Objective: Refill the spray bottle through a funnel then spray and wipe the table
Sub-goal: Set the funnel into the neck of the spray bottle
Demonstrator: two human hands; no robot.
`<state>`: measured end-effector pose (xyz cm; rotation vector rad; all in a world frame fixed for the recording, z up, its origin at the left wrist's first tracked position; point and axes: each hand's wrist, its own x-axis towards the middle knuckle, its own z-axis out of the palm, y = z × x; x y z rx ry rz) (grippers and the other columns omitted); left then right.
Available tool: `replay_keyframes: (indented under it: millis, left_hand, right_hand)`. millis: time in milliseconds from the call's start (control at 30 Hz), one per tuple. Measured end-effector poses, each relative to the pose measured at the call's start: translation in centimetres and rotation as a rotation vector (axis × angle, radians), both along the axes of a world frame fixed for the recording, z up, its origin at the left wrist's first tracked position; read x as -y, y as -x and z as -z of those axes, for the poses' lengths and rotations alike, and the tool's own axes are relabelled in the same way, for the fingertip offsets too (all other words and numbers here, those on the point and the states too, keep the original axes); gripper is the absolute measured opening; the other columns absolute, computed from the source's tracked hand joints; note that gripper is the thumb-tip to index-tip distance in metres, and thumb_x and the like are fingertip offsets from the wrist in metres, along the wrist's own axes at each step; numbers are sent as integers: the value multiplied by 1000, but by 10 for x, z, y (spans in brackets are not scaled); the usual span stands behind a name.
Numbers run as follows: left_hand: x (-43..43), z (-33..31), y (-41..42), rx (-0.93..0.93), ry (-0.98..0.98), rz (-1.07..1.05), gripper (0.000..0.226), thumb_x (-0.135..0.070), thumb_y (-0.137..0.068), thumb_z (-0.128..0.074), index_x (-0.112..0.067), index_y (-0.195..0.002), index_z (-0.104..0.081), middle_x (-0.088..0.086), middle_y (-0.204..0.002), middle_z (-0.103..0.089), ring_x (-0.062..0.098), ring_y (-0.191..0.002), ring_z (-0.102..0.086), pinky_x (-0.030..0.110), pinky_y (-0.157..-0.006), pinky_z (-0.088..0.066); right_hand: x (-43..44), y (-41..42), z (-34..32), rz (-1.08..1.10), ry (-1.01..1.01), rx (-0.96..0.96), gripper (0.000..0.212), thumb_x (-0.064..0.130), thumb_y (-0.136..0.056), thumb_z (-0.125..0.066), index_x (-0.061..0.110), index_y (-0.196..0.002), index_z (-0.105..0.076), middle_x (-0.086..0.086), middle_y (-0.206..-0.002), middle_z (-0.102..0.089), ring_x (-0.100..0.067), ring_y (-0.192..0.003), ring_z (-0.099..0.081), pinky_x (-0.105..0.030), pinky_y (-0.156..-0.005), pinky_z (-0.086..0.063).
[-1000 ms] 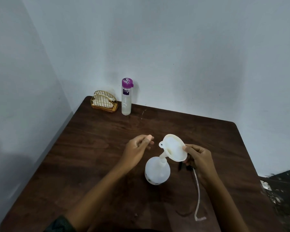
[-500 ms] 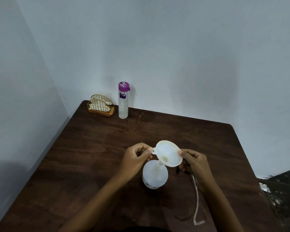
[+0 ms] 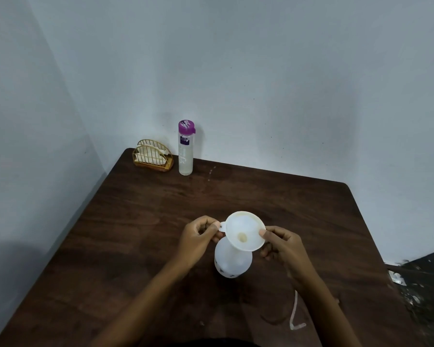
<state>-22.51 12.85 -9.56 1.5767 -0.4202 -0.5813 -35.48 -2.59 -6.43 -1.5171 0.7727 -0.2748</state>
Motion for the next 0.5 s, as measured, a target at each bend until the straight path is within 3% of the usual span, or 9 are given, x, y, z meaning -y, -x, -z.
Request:
replay_keyframes:
  millis: [167,300,400,500]
  left_hand:
    - [1,-6,-2,13,4,12,20,-4,-93,-51,-9,-82,-66,-1,-73,-66,4,-58,-58,18,-61,-49]
    - [-1,-9,-12,16,-37,17,19,-10,-95,-51,-9,-85,-67,-1,-72,-66,11,-62,-60,23,-65,-52]
    - [-2,-17,-28,-8,-69,-21,15,-11,-95,-51,-11,-89,-66,1,-77,-67,11,-68,-62,25,-68,-51]
    - [3,-32,-55,-7,-100,-104,12,-12,-94,-52,-12,-97,-63,0,-87,-68,10,-74,-62,23,-70,-49]
  right_hand:
    - [3,-1,-3,2,10,-12,13,18,-88,-62,10,-87,-72,-9,-62,-65,-17,-52,-58,-24,-49,-45]
    - [8,-3,-7,1,0,-32,27,21,-89,-62,16,-63,-71,-13,-62,-64,-22,-55,-58,-30,-52,-44]
    - [15,-5,-10,34,-27,-51,27,23,-89,-61,1,-79,-72,-14,-67,-65,-21,-55,-58,-30,-51,-45]
    - [24,-11,-13,73,-51,-39,23,20,-90,-59,2,-87,-72,-13,-68,-67,-19,-56,-58,-27,-49,-44]
